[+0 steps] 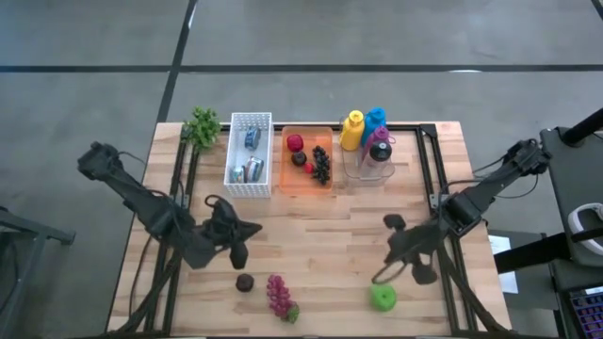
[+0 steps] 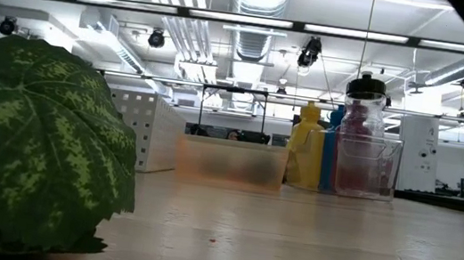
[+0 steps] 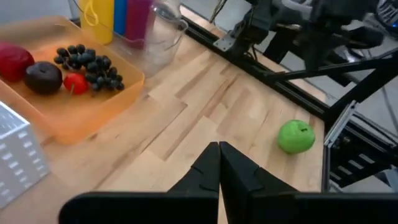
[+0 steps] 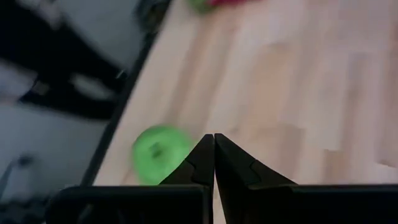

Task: Pick & Place Food Item
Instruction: Put the green apple into the orange bin

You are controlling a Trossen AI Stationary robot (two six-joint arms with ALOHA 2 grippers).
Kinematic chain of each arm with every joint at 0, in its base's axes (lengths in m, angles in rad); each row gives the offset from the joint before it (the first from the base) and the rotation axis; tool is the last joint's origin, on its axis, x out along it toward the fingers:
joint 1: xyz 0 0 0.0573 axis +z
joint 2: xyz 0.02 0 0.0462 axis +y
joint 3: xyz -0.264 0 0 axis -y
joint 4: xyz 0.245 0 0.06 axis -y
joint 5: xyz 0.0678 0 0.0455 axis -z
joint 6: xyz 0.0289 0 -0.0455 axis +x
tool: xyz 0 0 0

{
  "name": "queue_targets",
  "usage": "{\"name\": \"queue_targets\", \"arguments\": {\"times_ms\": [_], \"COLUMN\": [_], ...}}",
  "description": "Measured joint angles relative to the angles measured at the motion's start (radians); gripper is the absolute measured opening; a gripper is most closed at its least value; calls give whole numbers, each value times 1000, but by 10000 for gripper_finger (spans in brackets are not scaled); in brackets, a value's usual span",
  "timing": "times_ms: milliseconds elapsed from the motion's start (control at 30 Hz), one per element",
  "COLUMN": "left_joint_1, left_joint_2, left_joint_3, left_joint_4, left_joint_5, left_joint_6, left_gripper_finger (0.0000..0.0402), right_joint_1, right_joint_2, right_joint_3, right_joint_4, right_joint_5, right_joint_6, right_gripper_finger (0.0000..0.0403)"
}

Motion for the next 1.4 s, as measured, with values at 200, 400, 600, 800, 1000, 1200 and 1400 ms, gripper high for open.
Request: {"name": "queue_targets", "arguments": {"times_ms": [200, 400, 600, 800, 1000, 1200, 1400], "left_joint_1": [-1, -3, -4, -7, -7, -7, -8], "left_joint_2": [58, 63, 63, 63, 63, 63, 63], "left_joint_3": [0, 1, 1, 1, 1, 1, 0], "left_joint_4": [20, 23, 35, 45, 49, 49, 49], "left_joint_5": [3, 27, 82, 110, 110, 110, 110], "left_joint_6": [3, 15, 70, 114, 142, 142, 142], "left_gripper_finger": [4, 4, 4, 4, 5, 5, 5], "right_joint_1": [85, 117, 113, 113, 102, 96, 96], "right_joint_2": [112, 248, 384, 492, 553, 570, 582], "right_joint_3": [3, 72, 175, 296, 391, 409, 378], "right_joint_4": [1, 4, -11, -83, -169, -188, -193], "right_joint_5": [-146, -155, -154, -153, -142, -116, -117], "right_joint_6": [-59, -55, -45, -37, -66, -68, -35], "right_gripper_finger": [8, 8, 8, 14, 58, 121, 165]}}
